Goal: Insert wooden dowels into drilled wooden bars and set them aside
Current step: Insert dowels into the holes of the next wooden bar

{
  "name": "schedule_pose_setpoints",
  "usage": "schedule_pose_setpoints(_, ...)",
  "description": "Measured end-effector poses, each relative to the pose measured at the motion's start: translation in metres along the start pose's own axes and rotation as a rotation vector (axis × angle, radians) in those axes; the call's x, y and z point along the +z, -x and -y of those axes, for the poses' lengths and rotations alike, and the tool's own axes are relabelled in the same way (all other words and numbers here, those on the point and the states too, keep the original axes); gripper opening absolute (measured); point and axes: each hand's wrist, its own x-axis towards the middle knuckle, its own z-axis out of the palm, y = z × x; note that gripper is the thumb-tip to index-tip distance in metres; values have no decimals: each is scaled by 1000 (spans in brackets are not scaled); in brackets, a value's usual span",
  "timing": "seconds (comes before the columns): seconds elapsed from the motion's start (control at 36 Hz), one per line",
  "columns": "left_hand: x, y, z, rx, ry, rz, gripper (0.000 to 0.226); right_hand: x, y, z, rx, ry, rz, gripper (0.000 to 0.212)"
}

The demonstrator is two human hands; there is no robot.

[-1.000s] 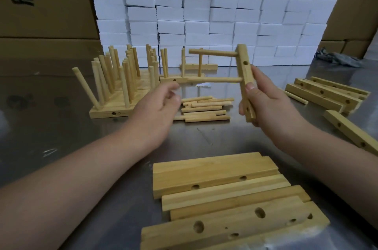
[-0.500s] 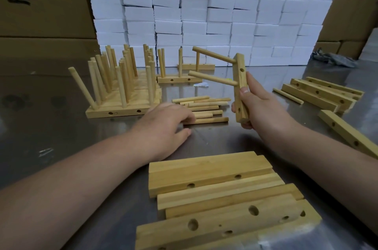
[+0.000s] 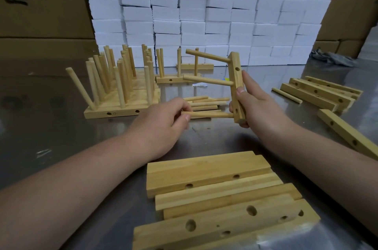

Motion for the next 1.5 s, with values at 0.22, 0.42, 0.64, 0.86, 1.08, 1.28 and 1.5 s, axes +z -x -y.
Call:
schedule_pose_setpoints(0.22, -2, 6, -6, 73, 151, -85, 14, 0, 4, 3, -41, 14, -11, 45)
schedule_pose_setpoints(0.42, -2, 6, -3, 99, 233, -136, 21, -3, 3, 3, -21, -12, -14, 47)
schedule_pose_setpoints(0.64, -2, 6, -3, 98, 285, -144, 24, -2, 6, 5, -64, 37, -23, 45)
schedule_pose_setpoints(0.86, -3, 5, -7, 75, 278, -143, 21, -2, 6, 3, -89, 43, -17, 45)
schedule_pose_setpoints(1.08, -6, 8, -8, 78, 260, -92, 28, -2, 4, 1, -92, 26, -2, 46)
schedule_pose_setpoints(1.28, -5, 7, -7, 135, 219, -67, 25, 4, 12, 8, -168, 65, 19, 37)
schedule_pose_setpoints(1.5, -6, 8, -10, 185, 225, -135, 33, 5, 12, 10, -229, 84, 27, 37)
